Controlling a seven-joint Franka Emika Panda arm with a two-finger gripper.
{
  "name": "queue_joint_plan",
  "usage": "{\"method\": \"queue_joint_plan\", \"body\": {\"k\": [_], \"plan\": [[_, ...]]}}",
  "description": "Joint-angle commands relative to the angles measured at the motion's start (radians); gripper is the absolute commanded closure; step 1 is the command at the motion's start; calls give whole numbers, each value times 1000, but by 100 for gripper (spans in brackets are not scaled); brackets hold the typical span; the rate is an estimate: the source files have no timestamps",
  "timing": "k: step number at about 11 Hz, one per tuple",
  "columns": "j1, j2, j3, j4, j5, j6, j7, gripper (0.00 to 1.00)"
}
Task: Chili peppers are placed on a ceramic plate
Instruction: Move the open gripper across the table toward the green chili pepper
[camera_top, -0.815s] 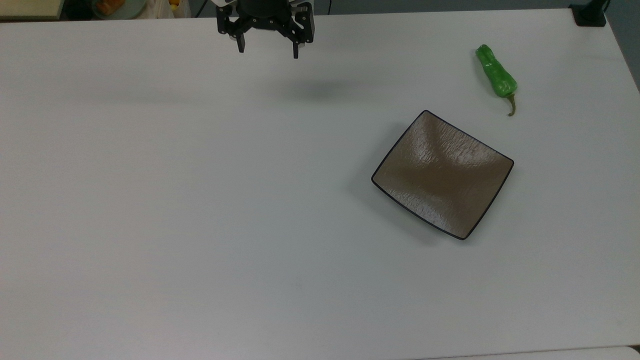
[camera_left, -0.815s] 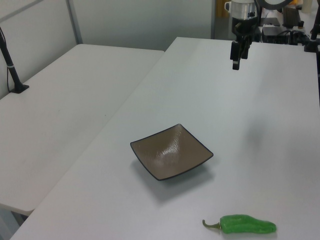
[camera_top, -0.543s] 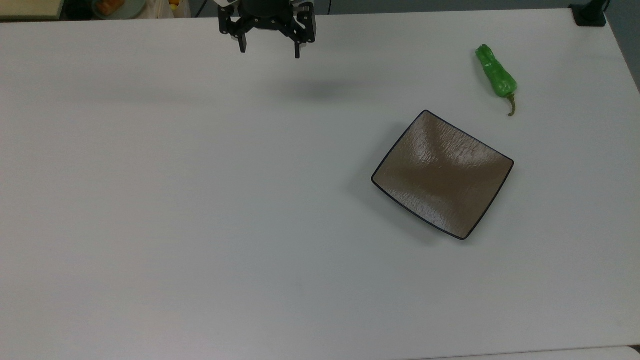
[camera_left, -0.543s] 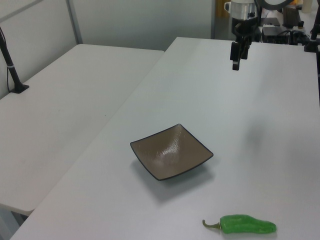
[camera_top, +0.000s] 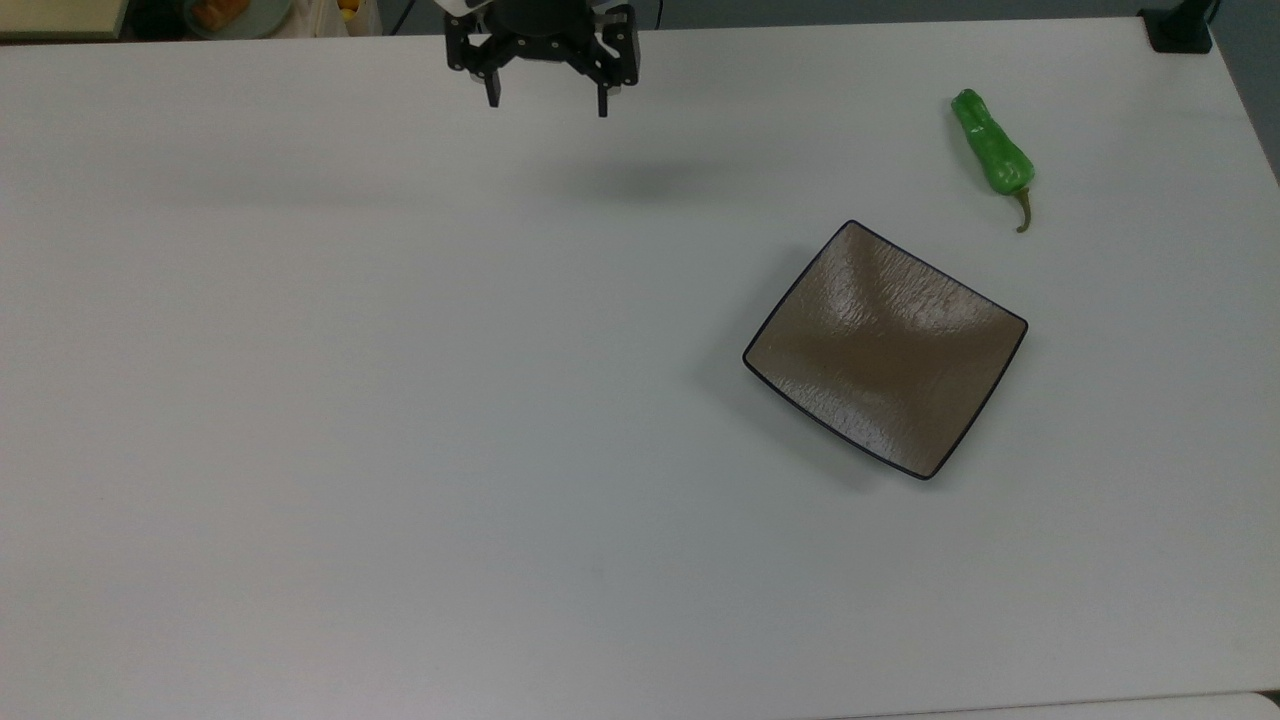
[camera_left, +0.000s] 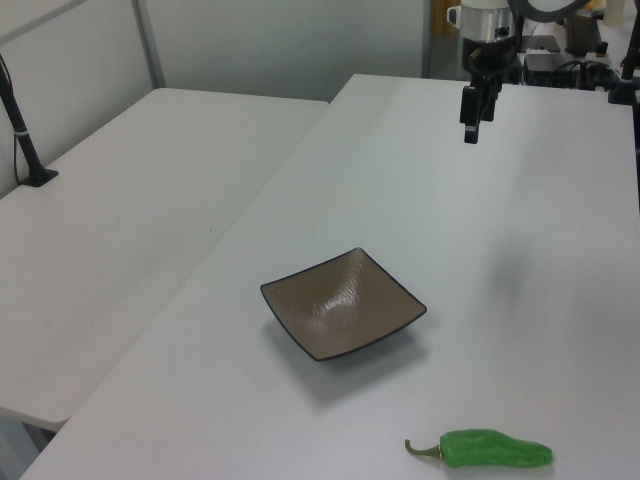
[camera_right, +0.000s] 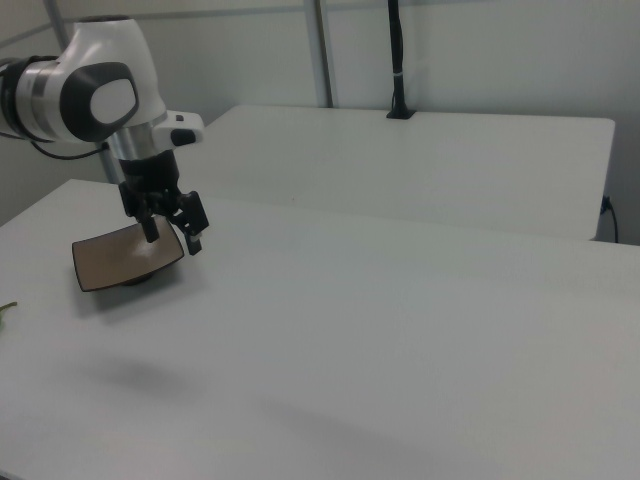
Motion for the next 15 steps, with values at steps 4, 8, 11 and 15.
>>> {"method": "queue_joint_plan", "body": {"k": [4,8,11,15], "plan": [[38,2,219,-9,109,81,12,0],[161,42,286,-6,155,145,41,0],[281,121,286,-6,152,208,118,0],[385,207,289,-8,149,248,124,0]]}}
